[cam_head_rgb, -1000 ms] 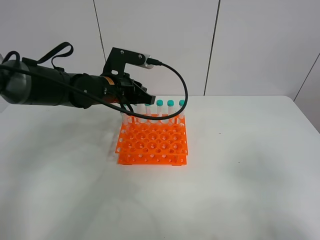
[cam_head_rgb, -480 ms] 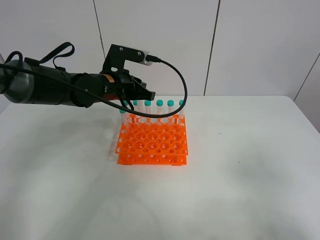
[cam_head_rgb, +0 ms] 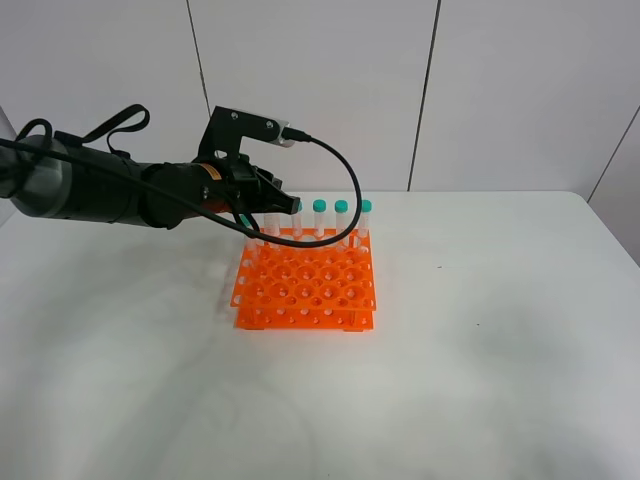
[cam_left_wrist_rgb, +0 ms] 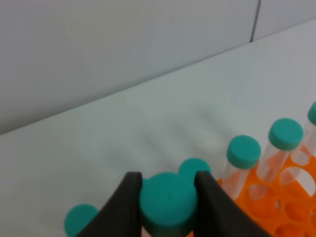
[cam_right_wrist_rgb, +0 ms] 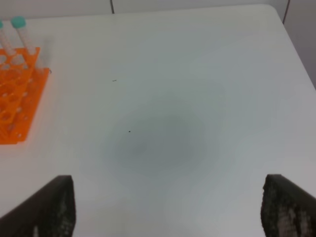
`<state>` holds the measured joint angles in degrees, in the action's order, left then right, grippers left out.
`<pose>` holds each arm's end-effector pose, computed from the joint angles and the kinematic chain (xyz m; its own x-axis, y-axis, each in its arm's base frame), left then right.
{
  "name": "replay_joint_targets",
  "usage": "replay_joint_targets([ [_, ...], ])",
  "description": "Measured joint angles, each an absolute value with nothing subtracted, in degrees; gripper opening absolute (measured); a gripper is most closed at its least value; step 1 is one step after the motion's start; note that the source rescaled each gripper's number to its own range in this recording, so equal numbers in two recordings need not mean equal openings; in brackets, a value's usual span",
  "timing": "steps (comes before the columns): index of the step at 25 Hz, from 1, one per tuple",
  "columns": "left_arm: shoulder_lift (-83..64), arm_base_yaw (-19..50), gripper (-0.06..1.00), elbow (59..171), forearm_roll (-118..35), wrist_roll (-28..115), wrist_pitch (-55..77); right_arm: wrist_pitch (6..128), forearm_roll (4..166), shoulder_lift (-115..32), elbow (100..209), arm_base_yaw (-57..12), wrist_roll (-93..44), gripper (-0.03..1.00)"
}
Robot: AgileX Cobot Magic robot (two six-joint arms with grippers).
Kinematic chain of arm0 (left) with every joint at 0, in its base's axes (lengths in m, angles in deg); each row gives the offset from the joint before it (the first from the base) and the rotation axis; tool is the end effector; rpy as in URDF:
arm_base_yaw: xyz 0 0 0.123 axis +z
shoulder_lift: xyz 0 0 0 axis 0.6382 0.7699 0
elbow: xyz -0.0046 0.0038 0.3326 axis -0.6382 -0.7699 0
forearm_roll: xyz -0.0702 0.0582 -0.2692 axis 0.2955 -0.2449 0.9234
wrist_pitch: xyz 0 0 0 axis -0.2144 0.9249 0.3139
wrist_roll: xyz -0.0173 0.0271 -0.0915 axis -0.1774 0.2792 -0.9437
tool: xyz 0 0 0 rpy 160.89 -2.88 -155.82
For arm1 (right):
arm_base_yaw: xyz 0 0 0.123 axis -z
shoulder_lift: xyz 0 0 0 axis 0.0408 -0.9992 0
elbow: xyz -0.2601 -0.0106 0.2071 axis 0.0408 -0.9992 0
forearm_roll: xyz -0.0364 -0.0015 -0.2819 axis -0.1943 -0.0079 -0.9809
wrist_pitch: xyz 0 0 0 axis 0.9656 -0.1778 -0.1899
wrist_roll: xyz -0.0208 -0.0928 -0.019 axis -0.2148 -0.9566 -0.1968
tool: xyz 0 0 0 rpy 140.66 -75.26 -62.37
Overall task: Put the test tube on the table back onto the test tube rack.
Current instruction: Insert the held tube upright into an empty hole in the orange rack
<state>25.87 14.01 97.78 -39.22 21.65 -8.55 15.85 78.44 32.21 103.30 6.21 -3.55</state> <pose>0.4129 -0.1903 0.2128 -0.4078 0.1363 -0.9028 0.3508 0.9363 -0.0171 -0.0197 0.0028 0.2927 -0.4358 0.0055 -0.9000 0.0439 0.9989 -0.0151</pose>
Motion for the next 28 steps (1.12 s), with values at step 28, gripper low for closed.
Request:
replay_joint_targets([
  [28, 27.43, 14.13, 0.01, 97.27, -39.88, 16.26, -11.87, 15.85, 78.44, 32.21, 103.3, 6.21, -3.55, 0.81],
])
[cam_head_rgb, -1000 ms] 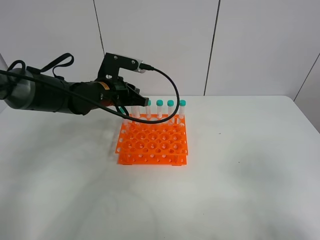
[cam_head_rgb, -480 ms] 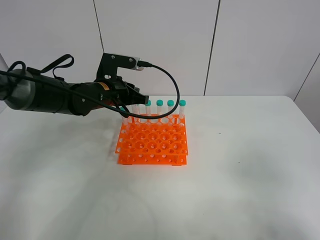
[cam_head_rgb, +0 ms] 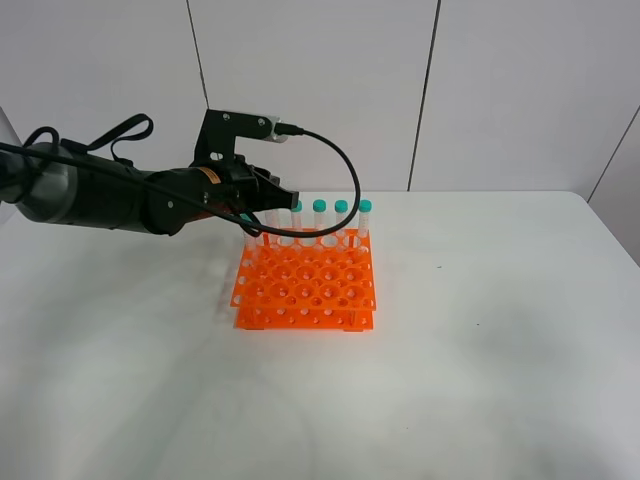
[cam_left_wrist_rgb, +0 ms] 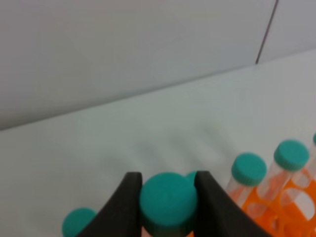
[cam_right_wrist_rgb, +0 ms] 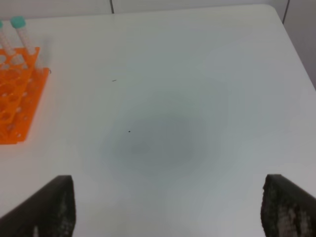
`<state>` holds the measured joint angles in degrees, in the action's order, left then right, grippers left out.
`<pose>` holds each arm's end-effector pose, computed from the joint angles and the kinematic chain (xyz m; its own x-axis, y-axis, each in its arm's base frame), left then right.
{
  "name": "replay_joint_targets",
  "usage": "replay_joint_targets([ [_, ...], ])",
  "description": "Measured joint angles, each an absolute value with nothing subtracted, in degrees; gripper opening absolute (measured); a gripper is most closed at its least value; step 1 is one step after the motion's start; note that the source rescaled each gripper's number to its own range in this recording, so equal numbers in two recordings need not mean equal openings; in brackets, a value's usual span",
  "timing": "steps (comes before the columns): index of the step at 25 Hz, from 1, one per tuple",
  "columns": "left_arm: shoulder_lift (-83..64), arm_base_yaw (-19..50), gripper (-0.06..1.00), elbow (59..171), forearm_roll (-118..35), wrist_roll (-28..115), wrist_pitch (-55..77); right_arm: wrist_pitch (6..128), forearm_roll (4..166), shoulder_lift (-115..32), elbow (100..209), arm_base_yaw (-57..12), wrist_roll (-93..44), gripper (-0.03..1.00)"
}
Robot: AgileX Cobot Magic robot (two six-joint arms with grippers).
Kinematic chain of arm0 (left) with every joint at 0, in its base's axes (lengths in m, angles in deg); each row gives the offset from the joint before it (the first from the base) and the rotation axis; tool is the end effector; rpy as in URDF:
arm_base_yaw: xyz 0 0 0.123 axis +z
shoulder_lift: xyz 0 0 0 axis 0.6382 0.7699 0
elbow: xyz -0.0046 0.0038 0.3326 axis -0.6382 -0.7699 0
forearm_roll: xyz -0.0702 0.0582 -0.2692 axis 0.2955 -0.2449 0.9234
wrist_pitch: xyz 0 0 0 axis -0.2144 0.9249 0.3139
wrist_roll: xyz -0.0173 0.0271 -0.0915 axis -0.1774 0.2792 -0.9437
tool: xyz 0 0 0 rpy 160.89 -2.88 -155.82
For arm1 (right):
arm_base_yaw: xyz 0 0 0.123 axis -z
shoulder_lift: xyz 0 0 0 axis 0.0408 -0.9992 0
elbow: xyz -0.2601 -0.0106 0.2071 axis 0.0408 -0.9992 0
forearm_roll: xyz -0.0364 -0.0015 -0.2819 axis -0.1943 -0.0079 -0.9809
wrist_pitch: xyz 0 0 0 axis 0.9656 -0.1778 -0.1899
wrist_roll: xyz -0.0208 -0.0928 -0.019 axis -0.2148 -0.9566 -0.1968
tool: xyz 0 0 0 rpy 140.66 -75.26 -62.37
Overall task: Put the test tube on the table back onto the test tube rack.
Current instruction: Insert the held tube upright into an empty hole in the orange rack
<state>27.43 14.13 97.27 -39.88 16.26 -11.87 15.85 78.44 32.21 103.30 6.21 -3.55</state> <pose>0.4161 -0.1896 0.2027 -0.4159 0.0528 -0.9079 0.3078 0.9476 -0.0859 -0.0197 0.0028 0.2927 -0.4358 0.0055 -0.9000 0.0439 0.9989 -0.0151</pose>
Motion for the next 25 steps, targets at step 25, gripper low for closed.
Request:
replay_joint_targets([
  [25, 29.88, 13.95, 0.01, 96.64, -41.54, 16.26, -14.35, 15.85, 78.44, 32.21, 103.3, 6.21, -3.55, 0.81],
])
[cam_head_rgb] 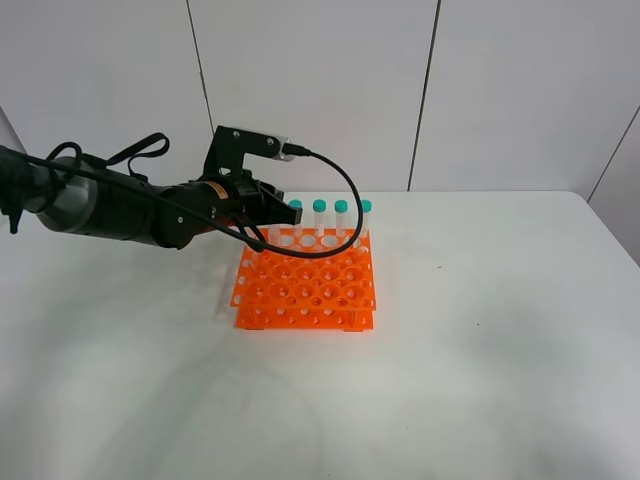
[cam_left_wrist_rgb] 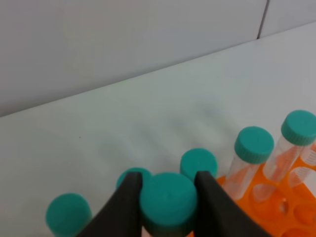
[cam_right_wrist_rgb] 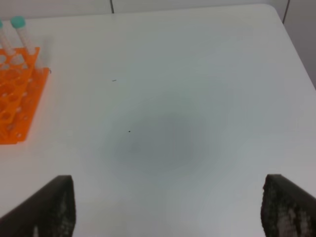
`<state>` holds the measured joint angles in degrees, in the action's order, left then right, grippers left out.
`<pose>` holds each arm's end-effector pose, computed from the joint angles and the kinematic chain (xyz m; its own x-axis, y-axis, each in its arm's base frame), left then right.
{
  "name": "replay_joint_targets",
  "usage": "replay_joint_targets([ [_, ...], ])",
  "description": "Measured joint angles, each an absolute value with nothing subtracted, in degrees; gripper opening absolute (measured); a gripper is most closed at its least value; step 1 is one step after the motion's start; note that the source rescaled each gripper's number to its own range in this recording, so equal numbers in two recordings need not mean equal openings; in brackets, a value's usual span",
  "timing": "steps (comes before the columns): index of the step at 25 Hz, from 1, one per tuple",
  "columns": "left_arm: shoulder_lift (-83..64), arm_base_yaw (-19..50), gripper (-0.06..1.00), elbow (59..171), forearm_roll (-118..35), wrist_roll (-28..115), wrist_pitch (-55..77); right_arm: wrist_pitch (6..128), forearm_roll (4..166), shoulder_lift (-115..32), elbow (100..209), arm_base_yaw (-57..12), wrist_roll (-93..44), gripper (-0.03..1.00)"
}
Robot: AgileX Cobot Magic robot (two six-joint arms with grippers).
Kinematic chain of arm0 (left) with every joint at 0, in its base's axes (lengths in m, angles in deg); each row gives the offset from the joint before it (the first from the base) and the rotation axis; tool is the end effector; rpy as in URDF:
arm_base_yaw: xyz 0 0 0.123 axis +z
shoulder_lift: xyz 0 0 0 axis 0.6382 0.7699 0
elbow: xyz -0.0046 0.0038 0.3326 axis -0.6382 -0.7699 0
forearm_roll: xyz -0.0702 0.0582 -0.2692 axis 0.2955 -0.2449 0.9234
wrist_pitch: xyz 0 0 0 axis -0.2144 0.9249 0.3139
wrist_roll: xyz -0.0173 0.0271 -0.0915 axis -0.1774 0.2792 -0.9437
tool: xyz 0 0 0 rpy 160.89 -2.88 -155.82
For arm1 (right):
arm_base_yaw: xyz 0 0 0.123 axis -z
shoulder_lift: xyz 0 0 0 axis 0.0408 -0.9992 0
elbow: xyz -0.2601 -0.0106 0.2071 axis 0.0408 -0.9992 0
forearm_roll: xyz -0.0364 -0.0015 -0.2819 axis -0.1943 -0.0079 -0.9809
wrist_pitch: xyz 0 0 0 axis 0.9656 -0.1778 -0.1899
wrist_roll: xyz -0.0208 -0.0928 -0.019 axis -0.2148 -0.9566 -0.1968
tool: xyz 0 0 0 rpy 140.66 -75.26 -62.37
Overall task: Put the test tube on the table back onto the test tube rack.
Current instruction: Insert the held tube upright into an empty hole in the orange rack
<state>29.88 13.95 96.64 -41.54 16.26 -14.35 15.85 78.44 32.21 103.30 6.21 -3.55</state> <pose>0.4176 -0.1919 0.1837 -0.4134 0.0870 -0.9064 0.3228 0.9448 -0.0566 -0.0197 0.0028 0.2927 -0.4358 0.0055 -0.9000 0.0439 0.9989 -0.0151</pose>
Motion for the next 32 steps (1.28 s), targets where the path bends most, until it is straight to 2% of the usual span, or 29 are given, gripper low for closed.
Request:
replay_joint_targets([
  [12, 29.88, 13.95, 0.01, 93.36, -41.54, 16.26, -19.89, 15.85, 78.44, 32.21, 103.3, 6.21, -3.55, 0.81],
  [32, 31.34, 13.91, 0.01, 93.24, -43.09, 16.26, -22.12, 15.85, 78.5, 32.21, 103.3, 6.21, -3.55, 0.81],
])
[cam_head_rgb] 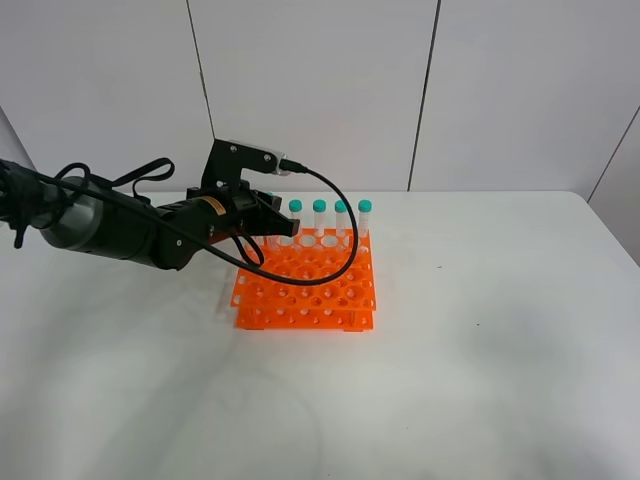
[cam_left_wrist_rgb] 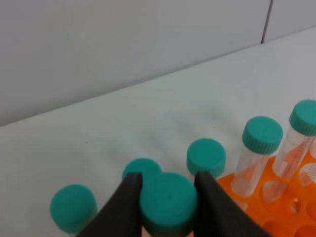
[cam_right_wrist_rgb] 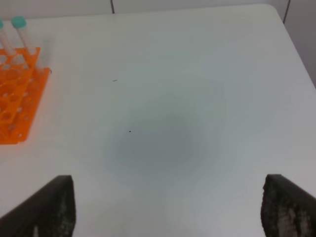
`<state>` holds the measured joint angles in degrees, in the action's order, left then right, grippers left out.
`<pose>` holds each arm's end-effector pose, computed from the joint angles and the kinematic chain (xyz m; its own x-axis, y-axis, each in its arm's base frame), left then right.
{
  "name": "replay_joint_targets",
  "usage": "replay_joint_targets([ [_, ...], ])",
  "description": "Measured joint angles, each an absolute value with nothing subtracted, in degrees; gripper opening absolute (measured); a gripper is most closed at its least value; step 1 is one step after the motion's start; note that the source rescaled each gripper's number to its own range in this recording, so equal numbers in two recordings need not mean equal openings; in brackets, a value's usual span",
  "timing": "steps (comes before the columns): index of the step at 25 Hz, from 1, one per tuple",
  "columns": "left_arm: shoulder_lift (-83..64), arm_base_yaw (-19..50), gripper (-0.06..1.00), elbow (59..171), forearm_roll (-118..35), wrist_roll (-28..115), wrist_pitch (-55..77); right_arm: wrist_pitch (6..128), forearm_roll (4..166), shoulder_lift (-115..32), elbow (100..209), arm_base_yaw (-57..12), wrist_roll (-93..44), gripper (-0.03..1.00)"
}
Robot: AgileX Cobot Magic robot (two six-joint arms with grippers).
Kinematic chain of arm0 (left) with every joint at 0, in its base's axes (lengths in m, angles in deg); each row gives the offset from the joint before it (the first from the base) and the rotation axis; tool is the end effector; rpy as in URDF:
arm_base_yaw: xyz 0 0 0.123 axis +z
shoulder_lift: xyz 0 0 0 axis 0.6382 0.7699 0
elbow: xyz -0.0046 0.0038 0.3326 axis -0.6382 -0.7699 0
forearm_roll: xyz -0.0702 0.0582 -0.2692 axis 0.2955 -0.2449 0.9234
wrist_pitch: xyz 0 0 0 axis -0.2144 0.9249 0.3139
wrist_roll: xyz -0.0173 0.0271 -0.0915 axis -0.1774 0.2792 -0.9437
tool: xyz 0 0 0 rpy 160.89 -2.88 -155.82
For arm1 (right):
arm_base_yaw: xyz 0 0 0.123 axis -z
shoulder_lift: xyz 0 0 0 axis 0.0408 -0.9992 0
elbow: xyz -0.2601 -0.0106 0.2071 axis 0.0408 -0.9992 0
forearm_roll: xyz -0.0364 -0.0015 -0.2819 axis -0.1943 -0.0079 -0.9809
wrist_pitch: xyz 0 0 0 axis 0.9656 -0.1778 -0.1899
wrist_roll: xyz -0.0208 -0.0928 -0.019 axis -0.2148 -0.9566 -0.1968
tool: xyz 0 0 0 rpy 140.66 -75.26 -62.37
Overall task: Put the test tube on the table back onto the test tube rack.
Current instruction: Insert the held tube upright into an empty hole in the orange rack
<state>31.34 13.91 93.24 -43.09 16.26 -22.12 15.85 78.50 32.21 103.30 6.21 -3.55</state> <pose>0.4113 -0.1875 0.1668 -0.3580 0.1015 -0.9282 0.3263 0.9450 -0.0225 -0.0197 0.0028 0.2927 -0.4358 0.0060 -0.9000 0.0433 0.9990 -0.0143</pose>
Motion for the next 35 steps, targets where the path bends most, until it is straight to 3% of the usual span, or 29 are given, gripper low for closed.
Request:
replay_joint_targets([
  [35, 33.87, 13.74, 0.01, 93.29, -43.25, 15.31, -22.61, 15.85, 78.55, 32.21, 103.3, 6.21, -3.55, 0.81],
])
